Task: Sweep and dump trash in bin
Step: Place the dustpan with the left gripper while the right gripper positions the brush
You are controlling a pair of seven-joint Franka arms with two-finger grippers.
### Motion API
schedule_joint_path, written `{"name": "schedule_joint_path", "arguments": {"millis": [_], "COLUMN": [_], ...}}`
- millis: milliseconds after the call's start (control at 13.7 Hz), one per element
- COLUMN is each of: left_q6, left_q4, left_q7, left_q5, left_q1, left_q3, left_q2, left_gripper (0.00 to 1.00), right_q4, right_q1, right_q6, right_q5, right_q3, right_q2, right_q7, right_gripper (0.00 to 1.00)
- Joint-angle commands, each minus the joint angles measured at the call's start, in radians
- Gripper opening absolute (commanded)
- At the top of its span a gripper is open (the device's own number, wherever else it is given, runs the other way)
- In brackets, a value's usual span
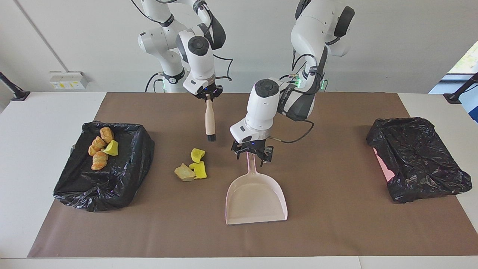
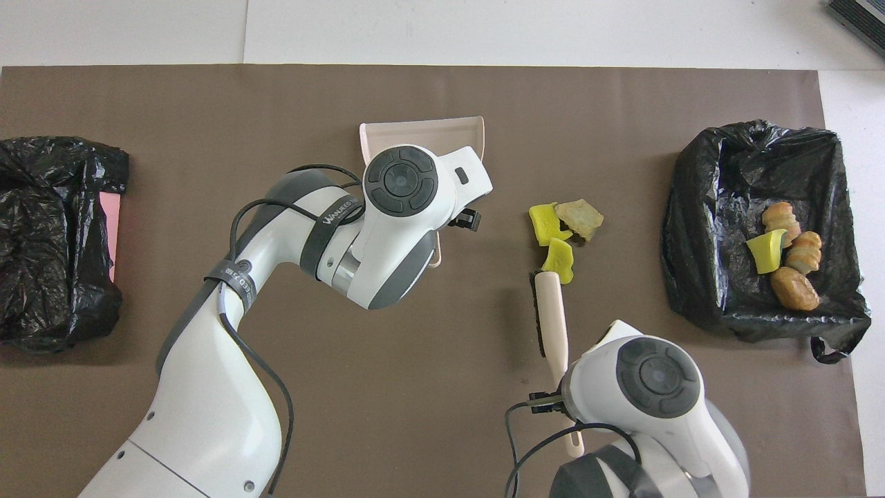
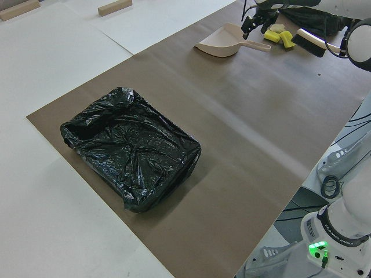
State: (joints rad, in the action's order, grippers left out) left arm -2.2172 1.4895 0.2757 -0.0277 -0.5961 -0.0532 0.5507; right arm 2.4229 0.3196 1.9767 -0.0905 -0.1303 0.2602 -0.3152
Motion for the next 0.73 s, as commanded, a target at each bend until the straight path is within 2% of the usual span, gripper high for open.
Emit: {"name": "schedule_joint_path", "arguments": {"millis": [0, 146, 219, 437, 510, 583, 656], "left_q6": [-0.018, -0.007, -0.007, -0.016, -0.018, -0.021, -0.024], "left_q4": [0.046, 0.073, 0.078, 0.069, 0.066, 0.064, 0.060], "left_q7": [0.019, 0.033, 0.060, 0.106, 0.112, 0.112, 0.111], "left_q5": [-0.028, -0.028, -0.028, -0.029, -0.029, -0.031, -0.044], "left_q1": [-0.008, -0.010, -0.010, -0.010, -0.010, -0.010, -0.010], "left_q3": [0.018, 0.021, 0.023, 0.024, 0.026, 0.026, 0.026], "left_q2": [-0.014, -0.023, -0.025, -0.025, -0.025, -0.023, -0.023], "left_gripper": [1.00, 0.99, 0.81, 0.42, 0.26, 0.19, 0.19], "right_q4": [-0.118, -0.259, -0.316, -0.473, -0.499, -0.504, -0.502], "right_q1": [-0.112, -0.163, -0.187, -0.244, -0.257, -0.260, -0.269], "right_q6": [0.031, 0.018, 0.005, -0.039, -0.047, -0.036, -0.033], "right_q5": [0.134, 0.289, 0.346, 0.515, 0.537, 0.541, 0.543], "right_q3": [-0.012, -0.014, -0.012, -0.012, -0.012, -0.012, -0.011], "right_q2": [-0.100, -0.201, -0.241, -0.389, -0.415, -0.429, -0.434], "right_q7": [0.054, 0.093, 0.122, 0.174, 0.189, 0.200, 0.202], "right_gripper": [0.00, 0.00, 0.00, 0.00, 0.00, 0.00, 0.00]}}
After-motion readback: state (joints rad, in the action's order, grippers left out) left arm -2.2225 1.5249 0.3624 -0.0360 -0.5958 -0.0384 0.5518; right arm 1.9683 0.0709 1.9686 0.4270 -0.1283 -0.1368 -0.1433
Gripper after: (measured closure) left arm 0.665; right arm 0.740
